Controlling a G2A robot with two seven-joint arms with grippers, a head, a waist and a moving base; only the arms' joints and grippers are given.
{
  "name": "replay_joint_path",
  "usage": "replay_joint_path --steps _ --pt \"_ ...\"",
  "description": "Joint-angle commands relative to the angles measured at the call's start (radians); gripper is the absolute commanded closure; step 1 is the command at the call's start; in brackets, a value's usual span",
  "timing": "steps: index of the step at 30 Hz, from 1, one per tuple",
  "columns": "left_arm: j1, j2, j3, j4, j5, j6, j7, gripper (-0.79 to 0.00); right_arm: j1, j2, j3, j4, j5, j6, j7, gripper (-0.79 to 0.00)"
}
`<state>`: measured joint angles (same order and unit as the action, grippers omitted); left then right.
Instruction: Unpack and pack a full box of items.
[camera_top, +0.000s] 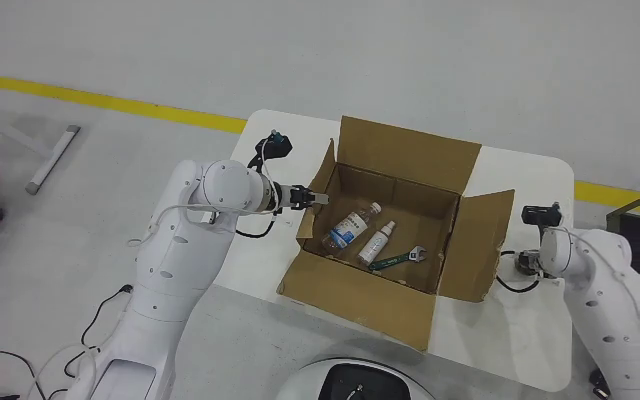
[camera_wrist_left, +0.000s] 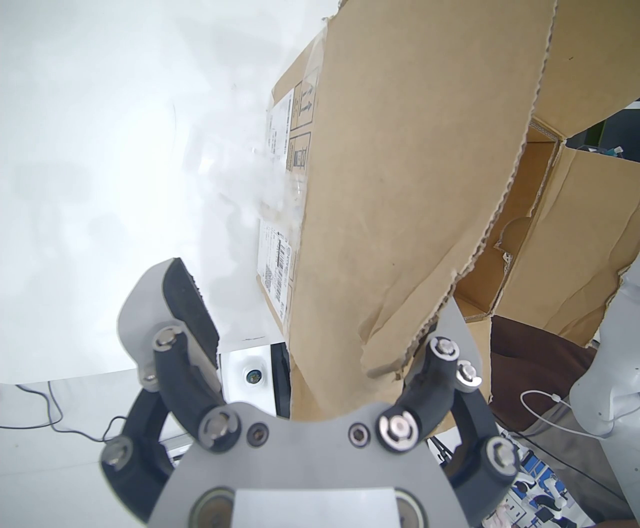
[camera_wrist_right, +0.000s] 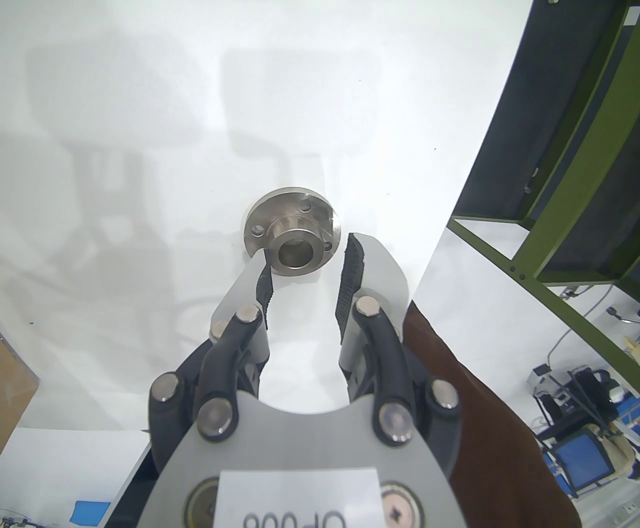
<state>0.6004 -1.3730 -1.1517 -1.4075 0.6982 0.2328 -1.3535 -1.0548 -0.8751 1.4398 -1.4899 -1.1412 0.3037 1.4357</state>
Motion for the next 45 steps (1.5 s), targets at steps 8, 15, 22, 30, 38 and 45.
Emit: replay_joint_path --steps 8,15,22,30,38,45 --pt "0.0 0.0 0.0 0.0 0.0 0.0 0.0 -0.785 0.018 -0.008 0.01 0.02 0.034 -0.008 -0.019 0.0" --pt "0.0 0.0 0.0 0.0 0.0 0.0 0.0 -0.785 0.011 0.002 0.171 -0.098 0.216 -0.066 -0.021 0.0" --pt "0.0 0.0 0.0 0.0 0.0 0.0 0.0 -0.785 -0.02 0.013 0.418 -0.334 0.509 -0.144 -0.054 0.0" --pt "0.0 0.0 0.0 0.0 0.0 0.0 0.0 -0.785 -0.001 0.014 0.384 -0.443 0.856 -0.283 -0.001 0.0" --pt "0.0 0.0 0.0 0.0 0.0 0.0 0.0 -0.785 0.136 0.0 0.015 -0.393 0.834 -0.276 -0.013 0.0" --pt "0.0 0.0 0.0 0.0 0.0 0.0 0.0 -0.785 0.289 -0.048 -0.352 -0.185 0.626 -0.192 -0.05 0.0"
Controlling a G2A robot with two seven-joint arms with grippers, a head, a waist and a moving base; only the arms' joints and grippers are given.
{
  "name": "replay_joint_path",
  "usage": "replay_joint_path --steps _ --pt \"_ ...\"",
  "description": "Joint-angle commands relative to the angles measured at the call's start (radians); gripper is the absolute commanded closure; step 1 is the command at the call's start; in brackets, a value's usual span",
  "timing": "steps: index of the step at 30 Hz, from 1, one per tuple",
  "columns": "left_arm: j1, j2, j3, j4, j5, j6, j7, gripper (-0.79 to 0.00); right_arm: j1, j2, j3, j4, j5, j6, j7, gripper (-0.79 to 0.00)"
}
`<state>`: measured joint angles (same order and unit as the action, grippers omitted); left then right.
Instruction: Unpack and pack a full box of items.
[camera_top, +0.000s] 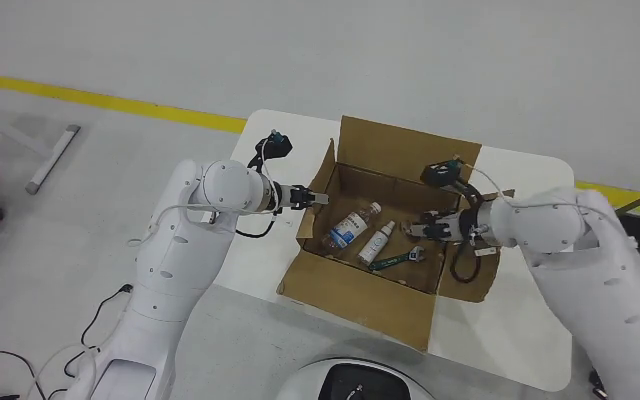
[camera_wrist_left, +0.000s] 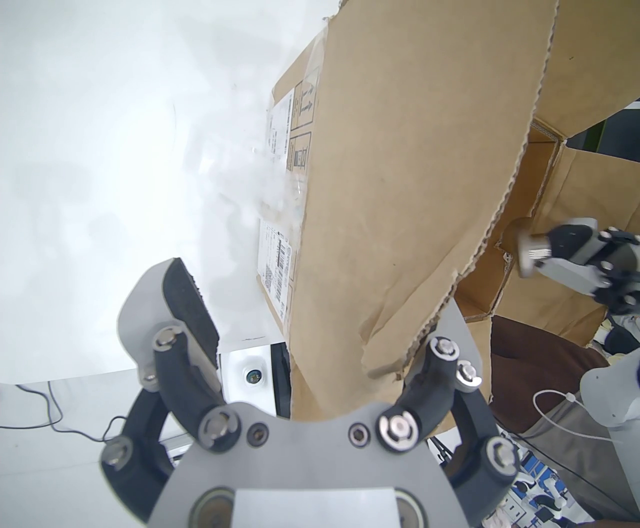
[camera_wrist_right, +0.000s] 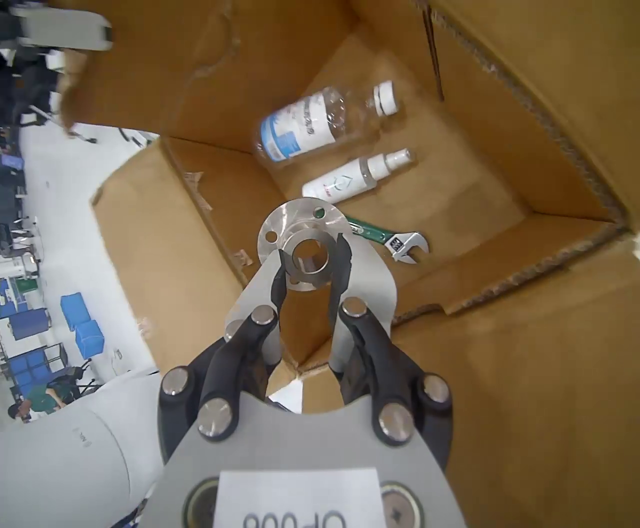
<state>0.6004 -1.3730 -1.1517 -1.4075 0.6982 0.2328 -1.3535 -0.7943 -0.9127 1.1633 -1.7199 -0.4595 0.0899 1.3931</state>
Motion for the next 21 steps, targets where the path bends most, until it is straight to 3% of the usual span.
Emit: replay_joint_path --steps 1,8,19,21 --pt "0.0 0.0 0.0 0.0 0.0 0.0 0.0 -0.785 0.048 -0.019 -0.124 0.079 -0.096 0.043 -0.007 0.0" --pt "0.0 0.0 0.0 0.0 0.0 0.0 0.0 -0.785 0.167 -0.081 -0.334 0.264 -0.245 0.149 -0.032 0.0" --pt "0.0 0.0 0.0 0.0 0.0 0.0 0.0 -0.785 0.213 -0.146 -0.44 0.409 -0.247 0.114 -0.176 0.0" --pt "0.0 0.0 0.0 0.0 0.0 0.0 0.0 -0.785 0.219 -0.154 -0.451 0.436 -0.248 0.103 -0.183 -0.099"
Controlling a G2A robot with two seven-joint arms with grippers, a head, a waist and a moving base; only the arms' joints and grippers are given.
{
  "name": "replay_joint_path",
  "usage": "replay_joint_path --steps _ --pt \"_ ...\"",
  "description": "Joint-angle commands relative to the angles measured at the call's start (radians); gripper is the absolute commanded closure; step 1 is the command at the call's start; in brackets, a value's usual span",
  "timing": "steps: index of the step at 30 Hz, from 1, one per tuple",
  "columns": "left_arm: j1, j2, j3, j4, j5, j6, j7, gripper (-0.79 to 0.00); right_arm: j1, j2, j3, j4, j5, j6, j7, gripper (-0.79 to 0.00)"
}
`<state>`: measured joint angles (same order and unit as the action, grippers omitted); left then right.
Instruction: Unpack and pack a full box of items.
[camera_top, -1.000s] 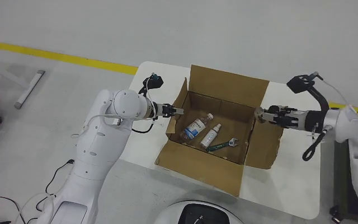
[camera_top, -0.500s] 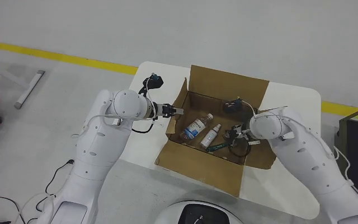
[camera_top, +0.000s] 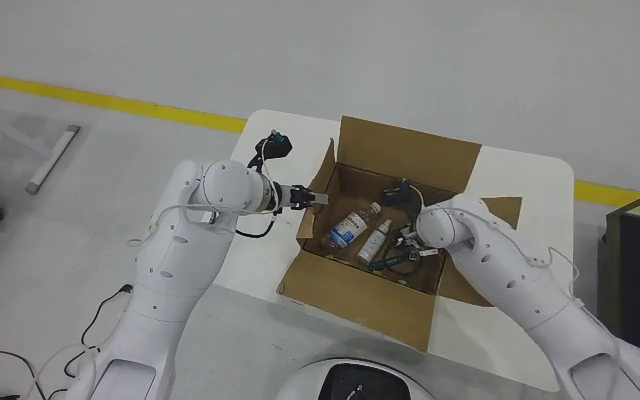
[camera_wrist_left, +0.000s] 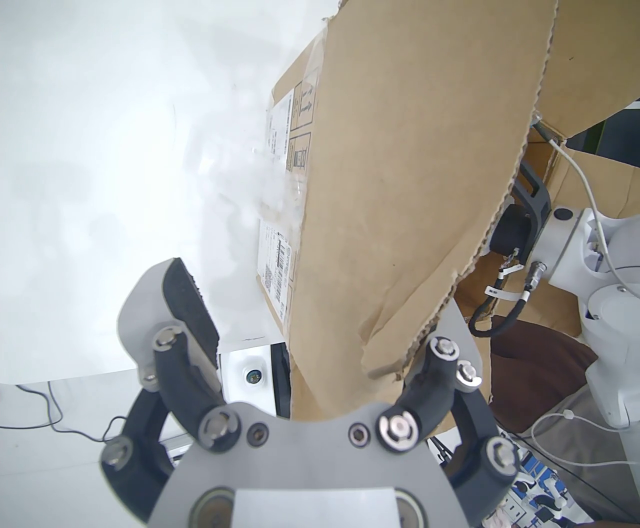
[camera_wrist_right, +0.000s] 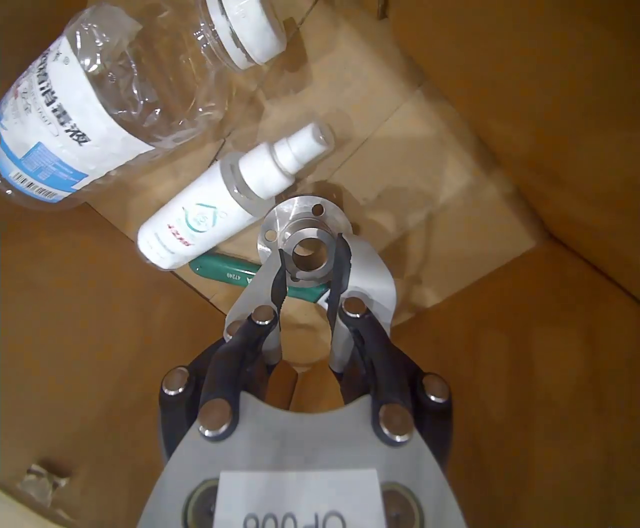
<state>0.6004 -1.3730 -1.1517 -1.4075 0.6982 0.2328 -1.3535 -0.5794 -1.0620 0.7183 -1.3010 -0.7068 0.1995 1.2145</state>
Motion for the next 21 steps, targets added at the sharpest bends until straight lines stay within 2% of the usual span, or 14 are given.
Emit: replay_joint_path --steps 1,3,7,8,9,10,12,13,14,16,17,18,19,21 --pt "0.0 0.0 0.0 0.0 0.0 0.0 0.0 -0.785 0.007 -0.008 -0.008 0.029 0.001 -0.011 -0.01 -0.219" --pt "0.0 0.0 0.0 0.0 0.0 0.0 0.0 -0.785 0.013 -0.015 -0.009 0.052 0.011 -0.02 -0.019 -0.348" --pt "0.0 0.0 0.0 0.0 0.0 0.0 0.0 -0.785 0.022 -0.018 0.02 0.071 0.053 -0.069 -0.045 -0.394" --pt "0.0 0.0 0.0 0.0 0.0 0.0 0.0 -0.785 0.023 -0.015 0.034 0.07 0.066 -0.087 -0.041 -0.566" --pt "0.0 0.0 0.0 0.0 0.0 0.0 0.0 -0.785 0.022 -0.011 0.049 0.068 0.074 -0.099 -0.037 -0.68" --pt "0.0 0.0 0.0 0.0 0.0 0.0 0.0 -0.785 0.02 -0.007 0.066 0.061 0.085 -0.115 -0.035 -0.76" --pt "0.0 0.0 0.0 0.0 0.0 0.0 0.0 -0.785 0.012 0.005 0.114 0.036 0.115 -0.136 -0.034 -0.671" --pt "0.0 0.0 0.0 0.0 0.0 0.0 0.0 -0.785 0.005 0.014 0.155 0.01 0.155 -0.151 -0.037 -0.597" --pt "0.0 0.0 0.0 0.0 0.0 0.0 0.0 -0.785 -0.009 0.024 0.197 -0.015 0.202 -0.177 -0.022 -0.576" --pt "0.0 0.0 0.0 0.0 0.0 0.0 0.0 -0.785 -0.036 0.051 0.304 -0.082 0.274 -0.228 0.004 -0.376" --pt "0.0 0.0 0.0 0.0 0.0 0.0 0.0 -0.785 -0.057 0.066 0.362 -0.123 0.303 -0.253 0.018 -0.345" --pt "0.0 0.0 0.0 0.0 0.0 0.0 0.0 -0.785 -0.078 0.081 0.427 -0.173 0.307 -0.277 0.009 -0.259" --pt "0.0 0.0 0.0 0.0 0.0 0.0 0.0 -0.785 -0.112 0.095 0.485 -0.218 0.317 -0.3 0.01 0.0" --pt "0.0 0.0 0.0 0.0 0.0 0.0 0.0 -0.785 -0.183 0.12 0.617 -0.294 0.378 -0.348 0.001 0.0"
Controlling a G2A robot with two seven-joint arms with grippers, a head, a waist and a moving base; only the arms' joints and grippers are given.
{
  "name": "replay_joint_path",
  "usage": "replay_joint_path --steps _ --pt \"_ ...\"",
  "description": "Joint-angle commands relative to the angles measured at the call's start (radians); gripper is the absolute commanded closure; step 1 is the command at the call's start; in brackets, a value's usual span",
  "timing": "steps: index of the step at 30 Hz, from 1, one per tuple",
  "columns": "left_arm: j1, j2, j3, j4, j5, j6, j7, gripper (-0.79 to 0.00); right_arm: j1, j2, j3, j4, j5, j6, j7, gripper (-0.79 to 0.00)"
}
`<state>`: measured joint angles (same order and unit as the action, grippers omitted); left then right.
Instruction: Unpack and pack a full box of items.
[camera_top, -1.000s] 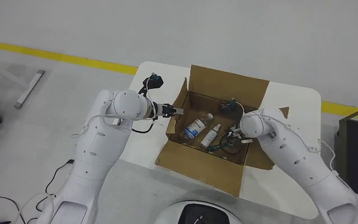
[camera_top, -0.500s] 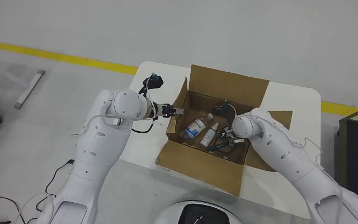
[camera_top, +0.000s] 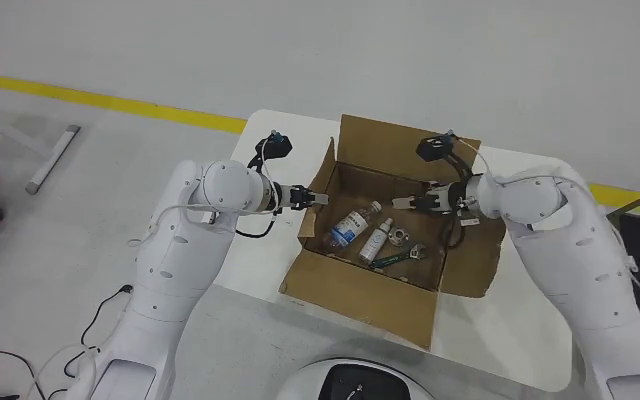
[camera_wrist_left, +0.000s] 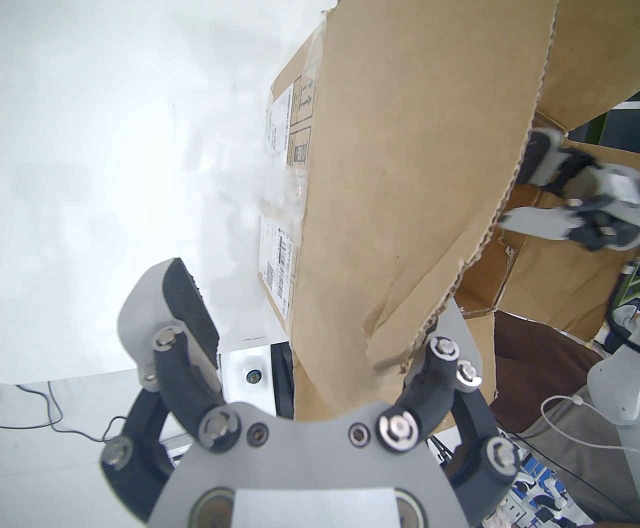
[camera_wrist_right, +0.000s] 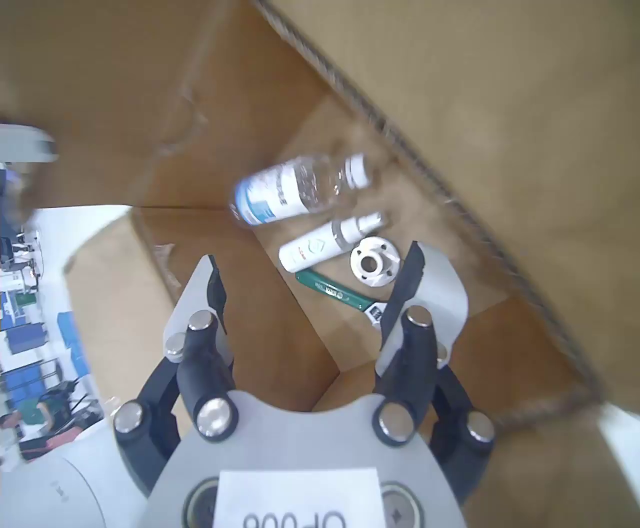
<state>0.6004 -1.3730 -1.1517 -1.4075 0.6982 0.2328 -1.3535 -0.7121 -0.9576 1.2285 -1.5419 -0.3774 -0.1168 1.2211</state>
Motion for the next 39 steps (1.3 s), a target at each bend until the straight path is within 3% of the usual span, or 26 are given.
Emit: replay_joint_path --steps 1,7,13,24,29,34,39 --pt "0.0 0.0 0.0 0.0 0.0 0.0 0.0 -0.785 -0.087 0.026 0.167 -0.08 0.076 -0.055 -0.005 0.0" --pt "0.0 0.0 0.0 0.0 0.0 0.0 0.0 -0.785 -0.262 0.067 0.471 -0.153 0.153 -0.148 -0.032 0.0" --pt "0.0 0.0 0.0 0.0 0.0 0.0 0.0 -0.785 -0.415 0.082 0.667 -0.146 0.176 -0.178 -0.102 0.0" --pt "0.0 0.0 0.0 0.0 0.0 0.0 0.0 -0.785 -0.46 0.082 0.666 -0.158 0.175 -0.21 -0.132 0.0" --pt "0.0 0.0 0.0 0.0 0.0 0.0 0.0 -0.785 -0.571 0.077 0.709 -0.209 0.046 -0.257 -0.328 0.0" --pt "0.0 0.0 0.0 0.0 0.0 0.0 0.0 -0.785 -0.736 0.064 0.735 -0.295 -0.211 -0.31 -0.597 0.0" --pt "0.0 0.0 0.0 0.0 0.0 0.0 0.0 -0.785 -0.834 0.045 0.659 -0.279 -0.213 -0.314 -0.741 0.0"
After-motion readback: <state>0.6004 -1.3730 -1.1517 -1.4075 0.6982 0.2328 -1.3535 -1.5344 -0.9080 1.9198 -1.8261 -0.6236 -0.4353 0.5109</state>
